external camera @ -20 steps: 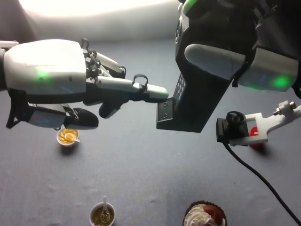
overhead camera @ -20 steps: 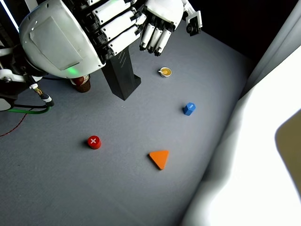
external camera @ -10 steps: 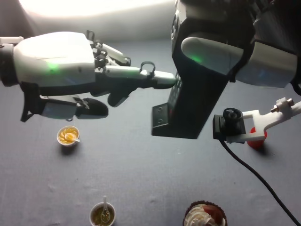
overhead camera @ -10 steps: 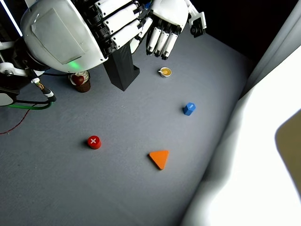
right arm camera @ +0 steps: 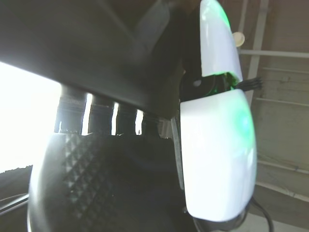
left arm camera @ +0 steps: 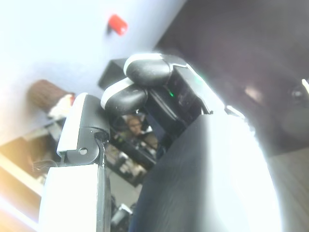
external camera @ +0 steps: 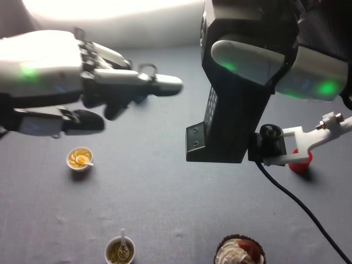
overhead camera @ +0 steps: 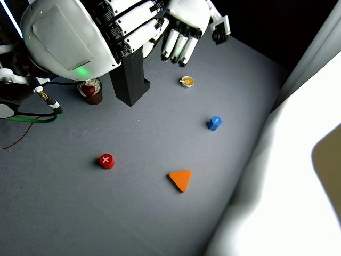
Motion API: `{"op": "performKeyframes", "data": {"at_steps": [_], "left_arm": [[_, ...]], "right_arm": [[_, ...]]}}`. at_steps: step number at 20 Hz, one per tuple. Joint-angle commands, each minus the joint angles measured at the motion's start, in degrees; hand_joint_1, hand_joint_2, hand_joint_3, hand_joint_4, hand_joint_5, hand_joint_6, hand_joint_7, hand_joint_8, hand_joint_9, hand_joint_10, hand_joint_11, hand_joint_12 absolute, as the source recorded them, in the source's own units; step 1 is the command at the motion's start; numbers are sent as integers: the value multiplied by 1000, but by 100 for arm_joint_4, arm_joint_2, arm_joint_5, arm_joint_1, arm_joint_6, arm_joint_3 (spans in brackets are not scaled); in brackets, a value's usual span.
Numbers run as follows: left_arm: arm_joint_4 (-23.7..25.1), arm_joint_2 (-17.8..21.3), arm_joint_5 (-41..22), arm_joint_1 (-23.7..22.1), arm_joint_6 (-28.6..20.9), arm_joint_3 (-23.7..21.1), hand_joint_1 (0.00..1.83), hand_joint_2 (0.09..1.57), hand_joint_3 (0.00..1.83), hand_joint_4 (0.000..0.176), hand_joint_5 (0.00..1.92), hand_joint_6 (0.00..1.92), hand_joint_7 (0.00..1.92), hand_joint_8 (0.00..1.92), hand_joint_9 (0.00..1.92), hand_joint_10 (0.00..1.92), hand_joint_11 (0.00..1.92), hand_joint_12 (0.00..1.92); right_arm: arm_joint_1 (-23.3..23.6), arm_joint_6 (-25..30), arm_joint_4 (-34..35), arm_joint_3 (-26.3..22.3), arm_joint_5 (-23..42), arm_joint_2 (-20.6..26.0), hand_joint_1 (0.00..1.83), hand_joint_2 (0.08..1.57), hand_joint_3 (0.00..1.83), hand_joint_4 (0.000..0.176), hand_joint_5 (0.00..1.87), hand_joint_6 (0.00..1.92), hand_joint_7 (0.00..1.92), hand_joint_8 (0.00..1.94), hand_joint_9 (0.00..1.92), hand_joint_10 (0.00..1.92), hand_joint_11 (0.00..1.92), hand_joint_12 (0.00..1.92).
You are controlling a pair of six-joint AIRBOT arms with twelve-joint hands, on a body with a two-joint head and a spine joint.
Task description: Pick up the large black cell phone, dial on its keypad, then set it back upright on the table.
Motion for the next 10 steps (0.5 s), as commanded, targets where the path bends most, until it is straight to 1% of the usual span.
{"op": "performKeyframes", "data": {"at_steps": [1, 2, 3, 4, 5, 6, 7, 8, 9, 10], "left_arm": [[-384, 83, -604, -70, -54, -7, 1311, 1262, 2, 140, 48, 4, 679, 1538, 867, 1921, 546, 1921], [-355, 147, -699, -57, -97, -3, 1314, 1259, 1, 138, 42, 3, 686, 1533, 870, 1921, 592, 1921], [-346, 199, -809, -46, -137, 1, 1315, 1258, 0, 137, 38, 1, 688, 1530, 868, 1921, 609, 1921], [-342, 228, -919, -46, -164, 1, 1313, 1259, 0, 128, 29, 2, 686, 1532, 883, 1921, 650, 1921], [-294, 263, -1074, -41, -295, 0, 1313, 1259, 1, 126, 27, 2, 686, 1533, 886, 1921, 659, 1921], [-225, 280, -1183, -40, -408, 0, 1310, 1262, 2, 131, 27, 2, 677, 1539, 842, 1921, 688, 1921], [-184, 292, -1298, -24, -484, 0, 1312, 1255, 0, 144, 36, 4, 691, 1518, 831, 1921, 702, 1921], [-178, 305, -1417, -19, -537, 0, 1315, 1253, 0, 135, 33, 1, 698, 1512, 835, 1921, 718, 1921], [-182, 322, -1509, -21, -548, 0, 1316, 1250, 0, 135, 27, 0, 704, 1504, 831, 1921, 714, 1921], [-204, 333, -1587, -22, -598, 0, 1318, 1250, 0, 130, 30, 1, 705, 1505, 850, 1921, 686, 1921]], "right_arm": [[85, 79, -85, -26, 704, 45, 1354, 1204, 0, 0, 723, 1276, 769, 1202, 811, 1470, 953, 1482], [85, 79, -85, -27, 704, 53, 1364, 1192, 0, 0, 741, 1024, 825, 1267, 858, 1504, 960, 1502], [85, 79, -85, -23, 704, 65, 1372, 1165, 0, 0, 869, 871, 843, 1252, 883, 1466, 928, 1488], [85, 79, -85, -8, 704, 73, 1371, 1166, 1, 0, 811, 910, 873, 1227, 886, 1460, 903, 1454], [85, 79, -85, 24, 704, 84, 1371, 1166, 2, 0, 799, 918, 878, 1222, 887, 1459, 898, 1447], [85, 79, -85, 40, 704, 87, 1365, 1186, 3, 0, 745, 975, 857, 1267, 857, 1504, 909, 1468], [84, 79, -84, 47, 705, 122, 1368, 1181, 0, 0, 758, 941, 859, 1265, 878, 1475, 912, 1437], [81, 79, -81, 53, 705, 142, 1378, 1145, 0, 0, 887, 825, 903, 1158, 931, 1415, 918, 1457], [70, 79, -48, 58, 704, 143, 1372, 1150, 1, 0, 877, 888, 871, 1168, 894, 1417, 926, 1456], [49, 79, 37, 58, 702, 144, 1374, 1136, 0, 0, 939, 831, 890, 1113, 902, 1388, 910, 1417]]}}
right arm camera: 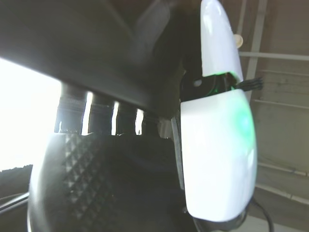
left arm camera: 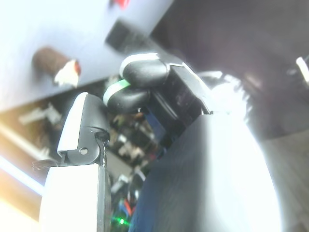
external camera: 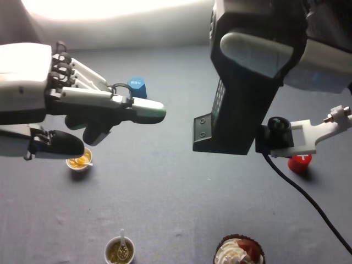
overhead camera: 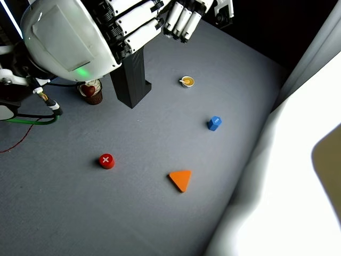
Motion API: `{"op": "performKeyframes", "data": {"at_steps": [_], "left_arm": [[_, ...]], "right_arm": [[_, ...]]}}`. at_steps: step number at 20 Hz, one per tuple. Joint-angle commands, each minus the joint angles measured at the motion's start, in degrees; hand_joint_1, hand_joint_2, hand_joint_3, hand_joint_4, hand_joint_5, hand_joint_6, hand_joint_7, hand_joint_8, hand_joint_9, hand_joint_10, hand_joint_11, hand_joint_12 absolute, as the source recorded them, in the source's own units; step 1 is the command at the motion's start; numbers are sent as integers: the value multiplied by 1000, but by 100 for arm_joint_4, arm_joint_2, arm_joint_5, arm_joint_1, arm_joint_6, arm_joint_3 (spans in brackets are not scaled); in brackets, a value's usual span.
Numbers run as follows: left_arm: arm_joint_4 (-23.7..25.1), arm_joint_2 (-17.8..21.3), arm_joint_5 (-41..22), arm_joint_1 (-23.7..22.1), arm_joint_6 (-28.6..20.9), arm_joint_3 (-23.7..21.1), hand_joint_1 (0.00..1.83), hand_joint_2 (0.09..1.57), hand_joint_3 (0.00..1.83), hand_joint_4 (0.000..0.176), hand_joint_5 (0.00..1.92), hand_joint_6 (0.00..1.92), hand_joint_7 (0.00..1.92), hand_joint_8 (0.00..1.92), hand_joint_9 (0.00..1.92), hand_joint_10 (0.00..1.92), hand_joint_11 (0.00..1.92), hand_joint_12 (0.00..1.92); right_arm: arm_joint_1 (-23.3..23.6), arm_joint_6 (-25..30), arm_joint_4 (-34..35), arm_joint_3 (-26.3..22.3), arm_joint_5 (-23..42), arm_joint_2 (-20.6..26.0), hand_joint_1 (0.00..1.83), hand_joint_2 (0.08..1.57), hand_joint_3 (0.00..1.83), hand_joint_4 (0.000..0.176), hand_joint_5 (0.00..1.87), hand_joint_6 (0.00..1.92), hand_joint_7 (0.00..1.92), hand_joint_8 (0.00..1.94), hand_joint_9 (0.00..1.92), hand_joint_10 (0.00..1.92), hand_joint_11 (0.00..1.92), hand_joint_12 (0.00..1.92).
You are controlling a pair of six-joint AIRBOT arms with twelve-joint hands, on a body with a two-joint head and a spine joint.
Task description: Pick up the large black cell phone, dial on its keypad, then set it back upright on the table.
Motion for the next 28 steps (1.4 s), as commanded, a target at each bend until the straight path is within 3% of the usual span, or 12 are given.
{"op": "performKeyframes", "data": {"at_steps": [1, 2, 4, 6, 7, 11, 14, 18, 19, 21, 27, 28], "left_arm": [[-604, 66, -576, -140, -34, 1, 1320, 1246, 0, 145, 43, 4, 712, 1496, 849, 1921, 685, 1921], [-612, 62, -607, -157, -35, 1, 1320, 1243, 0, 155, 48, 5, 716, 1490, 850, 1921, 631, 1921], [-609, 6, -643, -195, -73, 1, 1318, 1246, 0, 141, 45, 1, 709, 1496, 819, 1921, 606, 1921], [-588, -42, -682, -216, -38, 0, 1314, 1249, 0, 136, 32, 1, 701, 1501, 824, 1921, 677, 1921], [-574, -62, -693, -220, -35, 1, 1313, 1252, 1, 137, 31, 0, 695, 1507, 811, 1921, 609, 1921], [-496, -106, -715, -242, -54, 1, 1316, 1247, 0, 142, 32, 1, 707, 1494, 837, 1921, 452, 1890], [-376, -105, -766, -256, -165, 1, 1319, 1248, 0, 127, 40, 2, 703, 1501, 874, 1921, 635, 1921], [-381, -117, -733, -309, -141, 0, 1320, 1243, 0, 142, 50, 3, 712, 1487, 833, 1921, 515, 1921], [-383, -119, -742, -309, -145, 0, 1320, 1243, 0, 142, 50, 3, 712, 1487, 833, 1921, 515, 1921], [-385, -118, -754, -313, -192, -4, 1317, 1250, 1, 122, 46, 0, 699, 1509, 861, 1921, 588, 1921], [-342, -169, -793, -316, -155, -6, 1316, 1250, 1, 130, 41, 0, 698, 1507, 828, 1921, 586, 1921], [-341, -175, -793, -316, -137, -5, 1314, 1252, 2, 132, 40, 0, 693, 1510, 832, 1921, 542, 1921]], "right_arm": [[30, 88, 37, -7, 656, 67, 1377, 1123, 0, 0, 945, 851, 921, 1033, 932, 1346, 925, 1380], [14, 88, 106, 3, 638, 71, 1378, 1123, 0, 0, 931, 871, 932, 1019, 935, 1344, 933, 1390], [-28, 88, 322, 49, 589, 72, 1377, 1124, 0, 0, 938, 874, 931, 1034, 920, 1348, 885, 1411], [-63, 89, 512, 93, 536, 72, 1378, 1137, 0, 0, 877, 846, 952, 1073, 912, 1409, 835, 1447], [-79, 95, 581, 115, 499, 72, 1379, 1134, 0, 0, 906, 801, 945, 1104, 912, 1409, 824, 1484], [-176, 182, 692, 216, 280, 72, 1371, 1144, 1, 0, 862, 977, 923, 1087, 883, 1378, 812, 1450], [-229, 258, 715, 290, 229, 63, 1376, 1124, 0, 0, 935, 928, 945, 1008, 904, 1344, 827, 1480], [-274, 449, 718, 385, 190, 61, 1375, 1126, 0, 0, 925, 929, 937, 1032, 907, 1340, 830, 1477], [-292, 487, 716, 417, 190, 61, 1375, 1126, 0, 0, 925, 929, 937, 1032, 907, 1340, 830, 1477], [-328, 514, 664, 501, 195, 58, 1375, 1130, 0, 0, 923, 918, 932, 1047, 895, 1359, 817, 1468], [-508, 511, 573, 852, 695, -75, 1375, 1140, 1, 0, 903, 897, 900, 1104, 886, 1398, 887, 1385], [-554, 511, 531, 905, 806, -104, 1469, 1110, 0, 0, 909, 844, 939, 975, 944, 1186, 887, 1529]]}}
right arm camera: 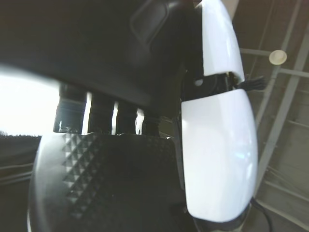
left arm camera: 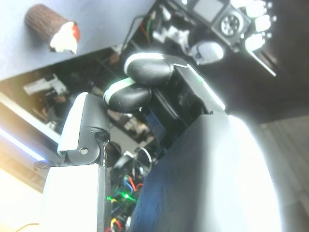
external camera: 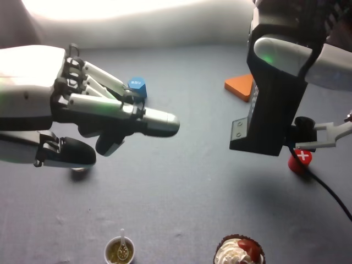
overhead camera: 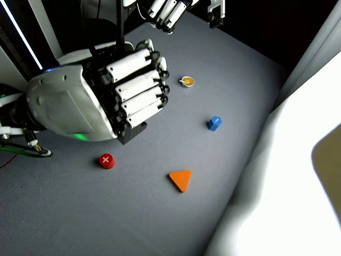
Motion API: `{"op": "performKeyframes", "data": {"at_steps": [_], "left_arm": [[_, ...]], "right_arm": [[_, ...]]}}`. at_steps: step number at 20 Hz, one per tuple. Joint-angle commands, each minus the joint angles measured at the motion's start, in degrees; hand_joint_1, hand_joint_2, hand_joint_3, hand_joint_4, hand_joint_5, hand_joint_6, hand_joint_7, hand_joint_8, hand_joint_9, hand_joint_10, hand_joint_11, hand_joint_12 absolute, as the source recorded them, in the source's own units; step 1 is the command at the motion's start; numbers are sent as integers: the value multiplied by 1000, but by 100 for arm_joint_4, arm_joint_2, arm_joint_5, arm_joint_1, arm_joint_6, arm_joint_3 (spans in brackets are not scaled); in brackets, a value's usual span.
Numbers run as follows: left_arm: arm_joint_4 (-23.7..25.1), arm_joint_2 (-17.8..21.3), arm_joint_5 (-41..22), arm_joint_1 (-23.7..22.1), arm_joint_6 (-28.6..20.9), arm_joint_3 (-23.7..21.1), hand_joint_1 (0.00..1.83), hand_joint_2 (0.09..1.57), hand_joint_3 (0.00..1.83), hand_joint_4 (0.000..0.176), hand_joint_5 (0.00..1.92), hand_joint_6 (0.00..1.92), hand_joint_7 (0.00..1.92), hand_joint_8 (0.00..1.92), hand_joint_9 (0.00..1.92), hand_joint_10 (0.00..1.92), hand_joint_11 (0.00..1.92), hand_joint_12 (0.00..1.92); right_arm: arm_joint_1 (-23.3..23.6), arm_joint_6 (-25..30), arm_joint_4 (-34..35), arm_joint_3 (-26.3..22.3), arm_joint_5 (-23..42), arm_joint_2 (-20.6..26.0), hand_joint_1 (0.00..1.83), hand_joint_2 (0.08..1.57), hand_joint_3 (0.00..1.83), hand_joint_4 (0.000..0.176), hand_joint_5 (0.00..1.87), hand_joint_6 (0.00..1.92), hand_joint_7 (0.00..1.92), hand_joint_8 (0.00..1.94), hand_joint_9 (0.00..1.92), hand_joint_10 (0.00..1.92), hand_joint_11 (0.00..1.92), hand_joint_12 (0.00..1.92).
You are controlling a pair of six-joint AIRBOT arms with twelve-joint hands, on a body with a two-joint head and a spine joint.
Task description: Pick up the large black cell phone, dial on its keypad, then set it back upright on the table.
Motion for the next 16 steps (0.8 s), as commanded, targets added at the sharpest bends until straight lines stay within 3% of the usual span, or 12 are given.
{"op": "performKeyframes", "data": {"at_steps": [1, 2, 4, 5, 7, 9, 10, 11, 12, 16], "left_arm": [[-559, 10, -412, -133, 31, -11, 1312, 1251, 1, 135, 39, 0, 694, 1506, 820, 1921, 545, 1921], [-559, 4, -417, -134, 32, -11, 1313, 1248, 0, 136, 41, 0, 700, 1492, 810, 1921, 533, 1921], [-554, -7, -435, -138, 32, -11, 1316, 1245, 0, 142, 44, 1, 705, 1486, 816, 1921, 551, 1921], [-552, -9, -442, -138, 17, -14, 1315, 1248, 1, 133, 37, 0, 700, 1498, 811, 1921, 544, 1921], [-552, -9, -462, -138, 10, -37, 1312, 1254, 3, 120, 30, 1, 688, 1514, 821, 1921, 542, 1921], [-548, -9, -451, -138, 8, -37, 1312, 1252, 1, 120, 33, 2, 693, 1508, 825, 1921, 625, 1921], [-548, -9, -450, -138, 9, -35, 1311, 1253, 1, 128, 36, 3, 691, 1509, 821, 1921, 629, 1921], [-548, -9, -451, -138, 9, -35, 1311, 1257, 3, 130, 39, 3, 684, 1523, 822, 1921, 605, 1921], [-548, -9, -454, -138, 9, -35, 1310, 1260, 3, 128, 40, 2, 678, 1532, 828, 1921, 592, 1921], [-548, -9, -454, -140, 22, -35, 1310, 1259, 2, 139, 38, 2, 681, 1526, 801, 1921, 663, 1921]], "right_arm": [[-14, 109, -106, 24, 984, 39, 1488, 1114, 1, 0, 893, 833, 933, 978, 946, 1163, 840, 1604], [-74, 107, -156, 64, 1090, 18, 1494, 1136, 5, 0, 766, 942, 863, 1131, 907, 1225, 874, 1581], [-240, 107, -244, 139, 1318, -7, 1493, 1116, 0, 0, 840, 947, 875, 1093, 948, 1131, 919, 1515], [-301, 107, -264, 174, 1396, -7, 1491, 1129, 1, 0, 820, 959, 873, 1087, 922, 1171, 845, 1591], [-397, 107, -264, 240, 1547, -54, 1491, 1117, 0, 0, 859, 921, 897, 1004, 960, 1123, 871, 1578], [-459, 107, -264, 288, 1634, -92, 1489, 1135, 2, 0, 727, 1080, 854, 1088, 933, 1180, 916, 1539], [-490, 107, -264, 311, 1663, -110, 1493, 1133, 0, 0, 731, 1037, 867, 1095, 944, 1165, 919, 1537], [-516, 107, -264, 335, 1688, -133, 1596, 1086, 0, 0, 628, 578, 859, 1045, 952, 1096, 891, 1502], [-536, 107, -263, 358, 1704, -163, 1519, 1121, 0, 0, 714, 902, 882, 1076, 941, 1158, 909, 1534], [-590, 103, -260, 392, 1761, -231, 1493, 1119, 0, 0, 859, 882, 906, 1035, 938, 1164, 853, 1592]]}}
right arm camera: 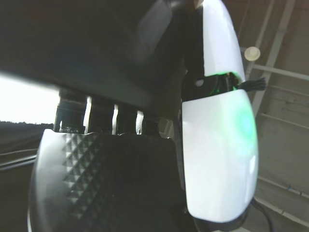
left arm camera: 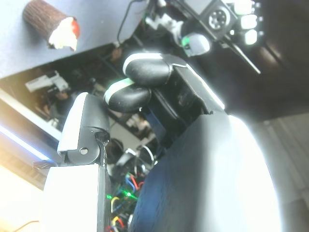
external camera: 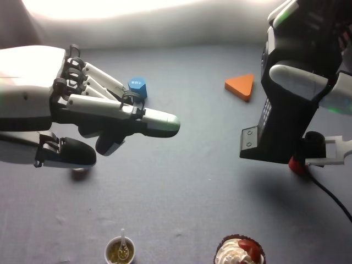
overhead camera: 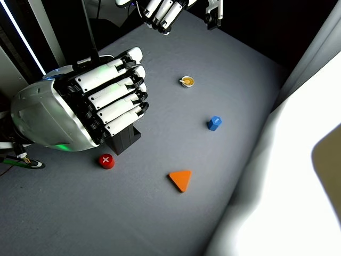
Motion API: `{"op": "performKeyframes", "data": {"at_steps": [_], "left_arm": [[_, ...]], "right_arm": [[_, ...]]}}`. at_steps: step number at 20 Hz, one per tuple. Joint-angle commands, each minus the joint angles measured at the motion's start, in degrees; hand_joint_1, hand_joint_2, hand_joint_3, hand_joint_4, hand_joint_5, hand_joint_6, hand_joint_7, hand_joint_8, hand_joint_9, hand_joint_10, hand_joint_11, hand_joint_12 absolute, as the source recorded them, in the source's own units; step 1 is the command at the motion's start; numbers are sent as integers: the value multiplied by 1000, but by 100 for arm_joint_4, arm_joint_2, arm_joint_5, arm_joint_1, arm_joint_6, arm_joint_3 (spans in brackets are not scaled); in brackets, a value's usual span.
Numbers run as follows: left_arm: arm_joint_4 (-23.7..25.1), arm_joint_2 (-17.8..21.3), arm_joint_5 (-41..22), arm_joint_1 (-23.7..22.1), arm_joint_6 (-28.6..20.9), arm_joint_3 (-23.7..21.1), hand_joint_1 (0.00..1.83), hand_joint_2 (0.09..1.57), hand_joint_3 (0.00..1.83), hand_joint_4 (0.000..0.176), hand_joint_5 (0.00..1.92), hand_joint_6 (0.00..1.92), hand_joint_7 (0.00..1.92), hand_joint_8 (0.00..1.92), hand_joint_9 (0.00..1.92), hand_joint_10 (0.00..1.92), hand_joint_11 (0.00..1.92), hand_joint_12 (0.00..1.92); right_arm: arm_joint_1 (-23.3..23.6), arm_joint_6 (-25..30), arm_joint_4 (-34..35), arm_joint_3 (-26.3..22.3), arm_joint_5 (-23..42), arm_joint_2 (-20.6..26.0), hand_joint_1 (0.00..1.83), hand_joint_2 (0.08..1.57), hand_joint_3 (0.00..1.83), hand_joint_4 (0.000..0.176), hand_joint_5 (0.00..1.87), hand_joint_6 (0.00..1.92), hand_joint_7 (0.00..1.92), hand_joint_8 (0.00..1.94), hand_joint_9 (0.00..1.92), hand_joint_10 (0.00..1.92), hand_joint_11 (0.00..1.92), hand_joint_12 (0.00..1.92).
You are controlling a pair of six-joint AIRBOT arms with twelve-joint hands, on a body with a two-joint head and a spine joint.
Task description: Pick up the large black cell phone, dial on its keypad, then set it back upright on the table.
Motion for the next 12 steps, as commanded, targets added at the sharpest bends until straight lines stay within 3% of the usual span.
{"op": "performKeyframes", "data": {"at_steps": [1, 2, 4, 5, 6, 7, 8, 9, 10, 11, 12], "left_arm": [[-531, -6, -416, -138, 11, -27, 1311, 1259, 1, 131, 35, 1, 682, 1527, 824, 1921, 648, 1921], [-531, -9, -413, -138, 11, -27, 1312, 1256, 0, 132, 39, 2, 688, 1520, 840, 1921, 689, 1921], [-531, -10, -417, -139, 11, -26, 1311, 1260, 1, 149, 46, 2, 680, 1534, 822, 1921, 674, 1921], [-530, -13, -417, -139, 12, -26, 1311, 1261, 2, 140, 46, 2, 679, 1537, 820, 1921, 668, 1921], [-529, -18, -417, -139, 16, -26, 1312, 1258, 0, 135, 50, 3, 685, 1528, 833, 1921, 660, 1921], [-522, -20, -417, -139, 19, -26, 1312, 1256, 0, 130, 48, 1, 689, 1525, 824, 1921, 669, 1921], [-521, -20, -417, -139, 20, -26, 1316, 1252, 0, 133, 58, 4, 698, 1515, 828, 1921, 721, 1921], [-516, -20, -419, -139, 27, -26, 1319, 1246, 0, 131, 64, 4, 710, 1499, 825, 1921, 753, 1921], [-510, -20, -418, -139, 27, -26, 1319, 1244, 0, 135, 74, 6, 712, 1492, 833, 1921, 753, 1921], [-510, -20, -414, -139, 28, -26, 1319, 1244, 0, 136, 79, 6, 710, 1492, 850, 1921, 717, 1921], [-510, -20, -414, -139, 35, -26, 1317, 1246, 0, 132, 75, 3, 706, 1498, 864, 1921, 656, 1921]], "right_arm": [[13, 88, -41, 24, 779, 42, 1496, 1105, 0, 0, 848, 898, 940, 984, 1008, 1066, 884, 1556], [13, 79, -41, 29, 780, 23, 1497, 1115, 4, 0, 771, 983, 917, 1027, 991, 1092, 880, 1564], [13, 67, -41, 42, 780, -11, 1495, 1105, 1, 0, 896, 813, 932, 1015, 963, 1144, 883, 1574], [13, 58, -41, 55, 781, -37, 1493, 1118, 0, 0, 908, 776, 904, 1043, 943, 1181, 820, 1620], [13, 53, -41, 82, 781, -69, 1492, 1126, 1, 0, 884, 808, 900, 1046, 931, 1204, 788, 1649], [13, 53, -41, 113, 781, -97, 1497, 1152, 6, 0, 677, 1038, 827, 1151, 907, 1235, 850, 1621], [13, 53, -41, 156, 781, -130, 1499, 1108, 0, 0, 822, 951, 955, 944, 1023, 1043, 889, 1533], [13, 53, -41, 194, 780, -160, 1493, 1112, 0, 0, 870, 889, 919, 979, 972, 1107, 863, 1575], [13, 54, -40, 232, 780, -188, 1493, 1138, 5, 0, 769, 940, 873, 1084, 914, 1229, 855, 1628], [13, 55, -40, 258, 780, -211, 1494, 1123, 0, 0, 858, 810, 916, 1041, 939, 1196, 860, 1614], [13, 55, -40, 278, 780, -232, 1493, 1111, 0, 0, 892, 803, 934, 1008, 950, 1171, 868, 1597]]}}
